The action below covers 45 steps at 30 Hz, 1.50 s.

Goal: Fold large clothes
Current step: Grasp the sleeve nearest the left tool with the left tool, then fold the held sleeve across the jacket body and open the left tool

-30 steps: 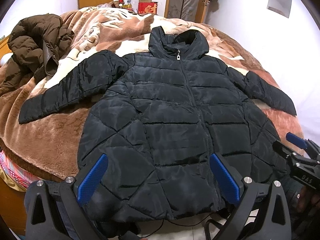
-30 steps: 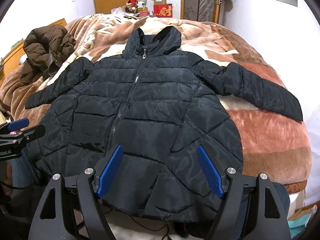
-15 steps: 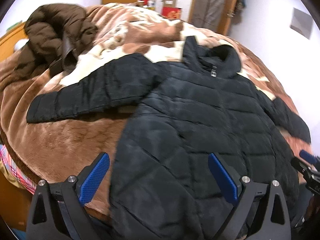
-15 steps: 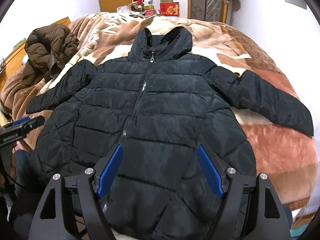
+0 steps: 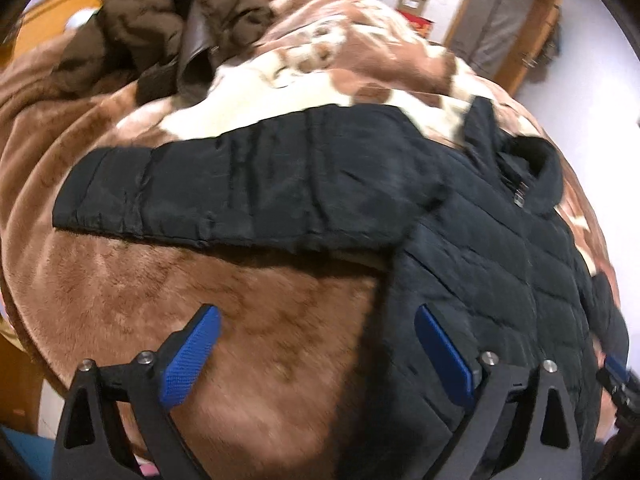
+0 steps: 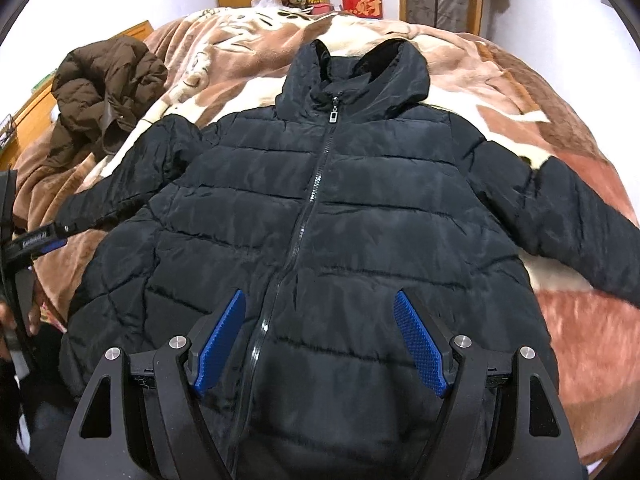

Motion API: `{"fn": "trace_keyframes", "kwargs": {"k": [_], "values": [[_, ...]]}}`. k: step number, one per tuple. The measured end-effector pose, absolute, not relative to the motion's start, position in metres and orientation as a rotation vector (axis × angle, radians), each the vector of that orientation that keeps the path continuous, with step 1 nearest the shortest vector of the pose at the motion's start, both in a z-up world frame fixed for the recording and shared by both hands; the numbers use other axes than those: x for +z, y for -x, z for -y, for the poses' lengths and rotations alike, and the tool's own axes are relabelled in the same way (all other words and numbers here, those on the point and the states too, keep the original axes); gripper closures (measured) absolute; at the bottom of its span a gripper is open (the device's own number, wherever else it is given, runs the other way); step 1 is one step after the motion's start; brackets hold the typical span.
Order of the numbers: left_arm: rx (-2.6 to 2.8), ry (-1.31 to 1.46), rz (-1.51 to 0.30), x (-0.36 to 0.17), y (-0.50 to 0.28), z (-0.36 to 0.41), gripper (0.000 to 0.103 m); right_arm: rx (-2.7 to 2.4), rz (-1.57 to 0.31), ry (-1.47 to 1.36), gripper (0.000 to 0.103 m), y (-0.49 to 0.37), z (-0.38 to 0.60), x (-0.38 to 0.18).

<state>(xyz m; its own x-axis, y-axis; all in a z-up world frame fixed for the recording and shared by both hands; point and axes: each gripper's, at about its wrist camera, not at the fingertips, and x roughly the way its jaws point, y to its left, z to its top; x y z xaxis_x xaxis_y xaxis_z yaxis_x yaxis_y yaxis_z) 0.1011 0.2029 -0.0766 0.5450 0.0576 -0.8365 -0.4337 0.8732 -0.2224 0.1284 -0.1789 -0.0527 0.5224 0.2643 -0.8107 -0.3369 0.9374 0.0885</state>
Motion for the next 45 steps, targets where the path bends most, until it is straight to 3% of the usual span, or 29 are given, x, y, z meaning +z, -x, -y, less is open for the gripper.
{"fn": "trace_keyframes", "kwargs": {"k": [10, 20, 22, 25, 26, 27, 30, 45], "values": [[0.524, 0.638, -0.953, -0.126, -0.126, -0.289, 0.015, 0.348, -0.984, 0.137, 0.026, -0.170, 0.160, -0.073], [0.643, 0.689, -0.912, -0.155, -0.135, -0.323, 0.022, 0.315, -1.037, 0.146, 0.026, -0.190, 0.166, -0.095], [0.658, 0.661, -0.905, -0.154, -0.137, -0.323, 0.030, 0.305, -1.043, 0.140, 0.026, -0.192, 0.170, -0.097], [0.663, 0.631, -0.903, -0.151, -0.140, -0.326, 0.050, 0.292, -1.052, 0.131, 0.026, -0.192, 0.176, -0.099], [0.658, 0.621, -0.901, -0.148, -0.140, -0.325, 0.062, 0.289, -1.053, 0.128, 0.026, -0.192, 0.178, -0.099], [0.654, 0.608, -0.898, -0.144, -0.141, -0.325, 0.073, 0.287, -1.052, 0.125, 0.026, -0.191, 0.180, -0.098], [0.626, 0.576, -0.873, -0.123, -0.140, -0.317, 0.083, 0.280, -1.047, 0.119, 0.026, -0.185, 0.187, -0.096], [0.267, 0.421, -0.614, 0.051, -0.140, -0.222, 0.085, 0.253, -1.010, 0.039, 0.026, -0.147, 0.222, -0.080]]}}
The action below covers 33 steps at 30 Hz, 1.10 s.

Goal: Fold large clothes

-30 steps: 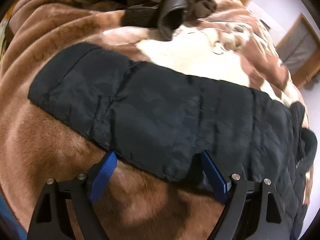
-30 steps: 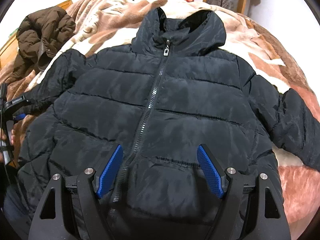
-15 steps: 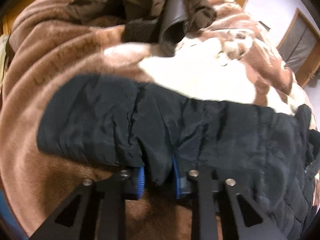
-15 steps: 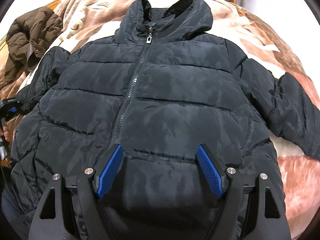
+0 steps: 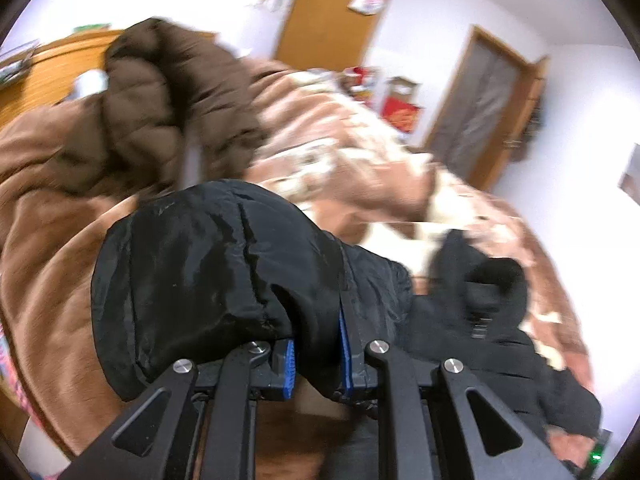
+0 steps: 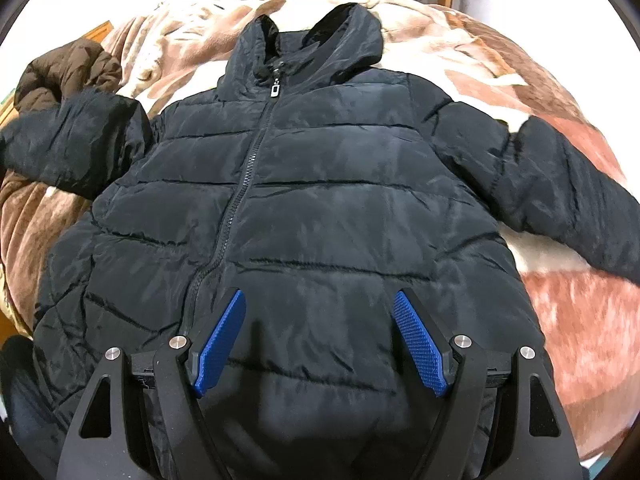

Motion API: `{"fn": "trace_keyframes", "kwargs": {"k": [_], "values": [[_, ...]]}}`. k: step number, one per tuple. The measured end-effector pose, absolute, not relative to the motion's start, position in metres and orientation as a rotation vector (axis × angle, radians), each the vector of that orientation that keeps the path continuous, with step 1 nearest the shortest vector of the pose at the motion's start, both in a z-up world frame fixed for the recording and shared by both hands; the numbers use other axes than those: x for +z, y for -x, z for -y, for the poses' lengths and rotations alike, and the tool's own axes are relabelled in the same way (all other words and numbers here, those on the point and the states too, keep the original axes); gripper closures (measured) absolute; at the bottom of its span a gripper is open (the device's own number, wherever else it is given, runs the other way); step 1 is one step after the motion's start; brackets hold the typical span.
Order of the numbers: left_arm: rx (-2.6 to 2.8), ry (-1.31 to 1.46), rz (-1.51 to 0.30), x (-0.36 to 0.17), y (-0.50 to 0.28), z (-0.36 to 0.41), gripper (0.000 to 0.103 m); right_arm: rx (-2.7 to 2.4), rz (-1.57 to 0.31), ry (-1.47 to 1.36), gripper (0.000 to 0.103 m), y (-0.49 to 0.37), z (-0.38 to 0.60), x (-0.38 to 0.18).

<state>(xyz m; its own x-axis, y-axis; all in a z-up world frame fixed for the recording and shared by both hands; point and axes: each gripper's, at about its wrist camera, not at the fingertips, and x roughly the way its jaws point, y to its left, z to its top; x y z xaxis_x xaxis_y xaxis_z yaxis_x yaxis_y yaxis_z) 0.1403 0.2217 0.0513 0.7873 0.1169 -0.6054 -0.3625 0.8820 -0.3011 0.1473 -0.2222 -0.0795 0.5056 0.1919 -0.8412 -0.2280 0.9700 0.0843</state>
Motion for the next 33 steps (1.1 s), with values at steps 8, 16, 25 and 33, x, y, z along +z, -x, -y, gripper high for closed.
{"fn": "trace_keyframes", "kwargs": {"k": [8, 16, 25, 33], "values": [[-0.034, 0.321, -0.652, 0.065, -0.189, -0.097, 0.085, 0.218, -0.996, -0.008, 0.026, -0.137, 0.249, -0.078], [-0.232, 0.278, -0.839, -0.007, -0.246, 0.003, 0.078, 0.174, -1.010, -0.050, 0.026, -0.138, 0.276, -0.088], [-0.459, 0.374, -0.894, -0.030, -0.239, 0.046, 0.029, 0.155, -1.006, -0.074, 0.026, -0.146, 0.289, -0.092], [-0.430, 0.355, -0.850, -0.008, -0.216, 0.016, 0.029, 0.161, -0.918, -0.100, 0.026, -0.152, 0.286, -0.073]]}}
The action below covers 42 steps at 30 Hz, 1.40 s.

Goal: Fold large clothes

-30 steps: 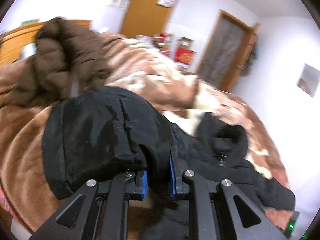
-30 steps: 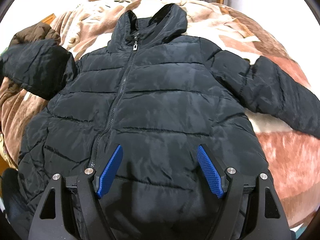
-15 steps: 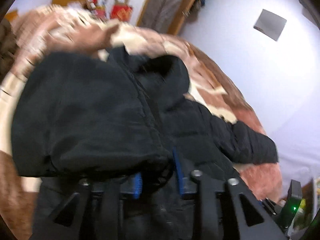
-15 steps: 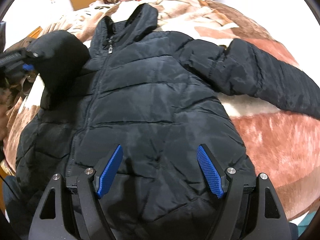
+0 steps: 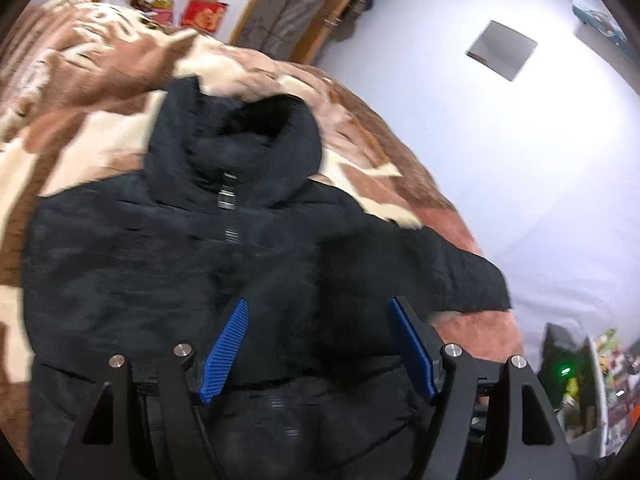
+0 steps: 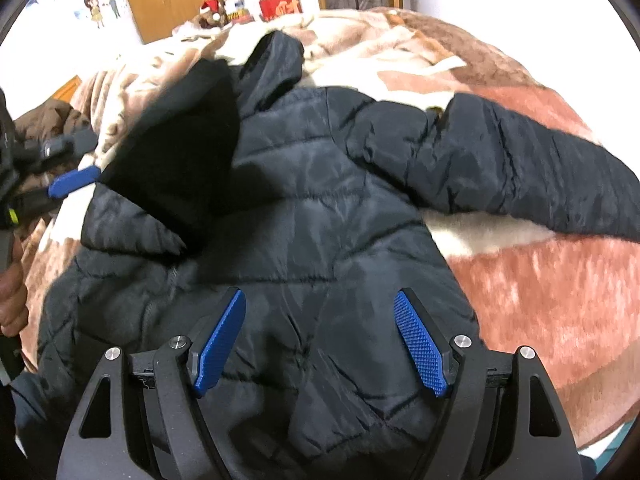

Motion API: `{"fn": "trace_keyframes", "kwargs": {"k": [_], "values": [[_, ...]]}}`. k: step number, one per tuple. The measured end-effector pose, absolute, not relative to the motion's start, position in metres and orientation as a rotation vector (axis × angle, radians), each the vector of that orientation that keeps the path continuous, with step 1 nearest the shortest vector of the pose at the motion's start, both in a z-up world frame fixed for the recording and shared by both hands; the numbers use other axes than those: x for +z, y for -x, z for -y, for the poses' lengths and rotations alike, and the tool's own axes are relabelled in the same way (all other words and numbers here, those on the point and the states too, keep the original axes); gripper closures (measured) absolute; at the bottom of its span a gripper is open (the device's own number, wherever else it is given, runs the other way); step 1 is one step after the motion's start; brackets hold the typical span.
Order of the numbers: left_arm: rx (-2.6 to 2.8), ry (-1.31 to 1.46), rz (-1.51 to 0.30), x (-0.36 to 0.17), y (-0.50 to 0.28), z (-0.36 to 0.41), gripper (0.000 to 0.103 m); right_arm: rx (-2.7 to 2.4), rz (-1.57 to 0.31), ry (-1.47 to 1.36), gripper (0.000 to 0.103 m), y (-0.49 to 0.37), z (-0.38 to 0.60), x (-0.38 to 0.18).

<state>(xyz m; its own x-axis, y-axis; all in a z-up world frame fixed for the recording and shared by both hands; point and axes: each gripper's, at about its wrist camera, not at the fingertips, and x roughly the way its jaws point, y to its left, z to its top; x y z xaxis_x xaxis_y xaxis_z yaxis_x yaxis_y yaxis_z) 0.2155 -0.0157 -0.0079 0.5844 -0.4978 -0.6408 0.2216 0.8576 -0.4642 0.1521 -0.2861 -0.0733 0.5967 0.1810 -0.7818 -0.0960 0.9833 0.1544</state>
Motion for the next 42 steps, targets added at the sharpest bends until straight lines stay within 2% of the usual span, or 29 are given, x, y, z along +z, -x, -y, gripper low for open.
{"fn": "trace_keyframes", "kwargs": {"k": [8, 10, 13, 19, 22, 28, 35, 42], "values": [[-0.252, 0.329, -0.832, -0.016, -0.231, -0.045, 0.029, 0.184, -0.890, -0.093, 0.027, -0.184, 0.264, -0.072], [-0.171, 0.322, -0.865, -0.032, -0.242, -0.065, 0.029, 0.196, -0.923, -0.070, 0.044, -0.199, 0.255, -0.082], [-0.088, 0.326, -0.921, -0.061, -0.255, -0.090, 0.030, 0.203, -0.981, -0.021, 0.058, -0.222, 0.246, -0.104], [-0.040, 0.371, -1.002, -0.101, -0.258, -0.114, 0.030, 0.168, -1.007, 0.035, 0.058, -0.274, 0.252, -0.124], [-0.053, 0.353, -0.995, -0.089, -0.256, -0.109, 0.030, 0.171, -1.005, 0.029, 0.058, -0.279, 0.254, -0.112], [-0.027, 0.215, -0.890, -0.060, -0.280, -0.108, 0.030, 0.183, -0.877, -0.007, 0.058, -0.276, 0.256, -0.077], [0.073, 0.248, -1.007, -0.118, -0.313, -0.130, 0.028, 0.196, -0.985, -0.023, 0.058, -0.335, 0.254, -0.124], [0.085, 0.185, -0.995, -0.132, -0.312, -0.118, 0.026, 0.186, -0.998, 0.009, 0.057, -0.346, 0.248, -0.138]]}}
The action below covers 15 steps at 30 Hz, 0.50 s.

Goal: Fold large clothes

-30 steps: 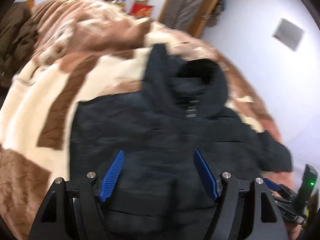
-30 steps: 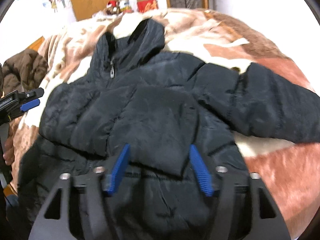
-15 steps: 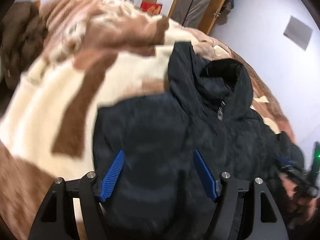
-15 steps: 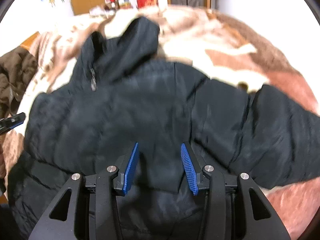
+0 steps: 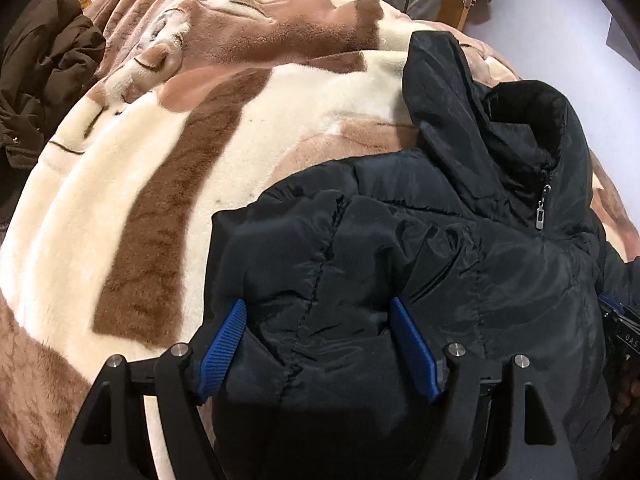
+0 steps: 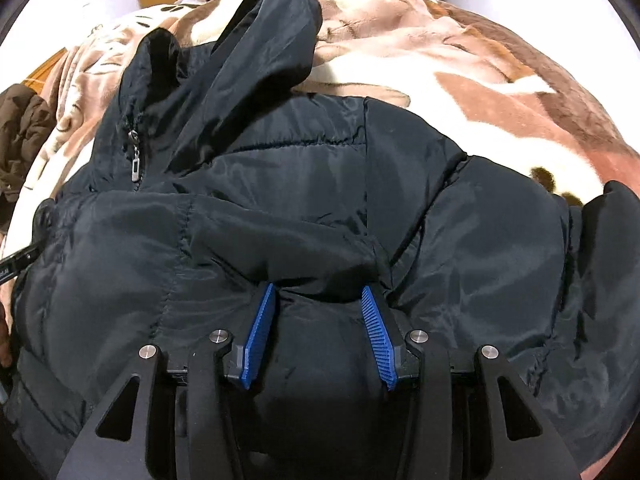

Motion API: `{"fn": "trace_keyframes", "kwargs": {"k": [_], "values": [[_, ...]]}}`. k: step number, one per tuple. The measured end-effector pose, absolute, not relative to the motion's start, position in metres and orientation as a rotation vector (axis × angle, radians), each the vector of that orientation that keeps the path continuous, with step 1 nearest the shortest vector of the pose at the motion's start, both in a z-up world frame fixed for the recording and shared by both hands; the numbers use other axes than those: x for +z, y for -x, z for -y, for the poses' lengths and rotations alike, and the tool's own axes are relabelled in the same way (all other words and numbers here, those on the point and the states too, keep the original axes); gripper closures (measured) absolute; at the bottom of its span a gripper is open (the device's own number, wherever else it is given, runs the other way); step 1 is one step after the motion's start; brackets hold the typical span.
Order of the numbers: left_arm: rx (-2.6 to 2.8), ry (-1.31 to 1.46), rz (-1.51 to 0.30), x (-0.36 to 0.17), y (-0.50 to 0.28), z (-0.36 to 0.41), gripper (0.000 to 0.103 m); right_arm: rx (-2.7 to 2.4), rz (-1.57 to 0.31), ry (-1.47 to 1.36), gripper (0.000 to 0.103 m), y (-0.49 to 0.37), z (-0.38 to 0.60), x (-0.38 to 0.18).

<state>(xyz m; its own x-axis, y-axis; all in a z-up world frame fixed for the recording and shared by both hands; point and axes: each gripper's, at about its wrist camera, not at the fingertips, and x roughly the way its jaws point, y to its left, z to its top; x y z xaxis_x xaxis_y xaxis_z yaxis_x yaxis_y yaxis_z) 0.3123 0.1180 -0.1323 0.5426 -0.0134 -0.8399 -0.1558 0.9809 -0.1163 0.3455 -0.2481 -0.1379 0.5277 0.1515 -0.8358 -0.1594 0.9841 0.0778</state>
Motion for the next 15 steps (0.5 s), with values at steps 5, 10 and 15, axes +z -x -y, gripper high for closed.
{"fn": "trace_keyframes", "kwargs": {"k": [5, 10, 15], "values": [[0.069, 0.210, -1.010, -0.107, -0.303, -0.120, 0.035, 0.165, -0.989, -0.008, 0.057, -0.326, 0.255, -0.104], [0.008, 0.194, -0.923, -0.071, -0.257, -0.110, 0.036, 0.204, -0.916, -0.003, 0.057, -0.269, 0.258, -0.086], [0.030, 0.206, -1.034, -0.095, -0.234, -0.107, 0.037, 0.182, -1.020, 0.014, 0.057, -0.236, 0.261, -0.114]]}}
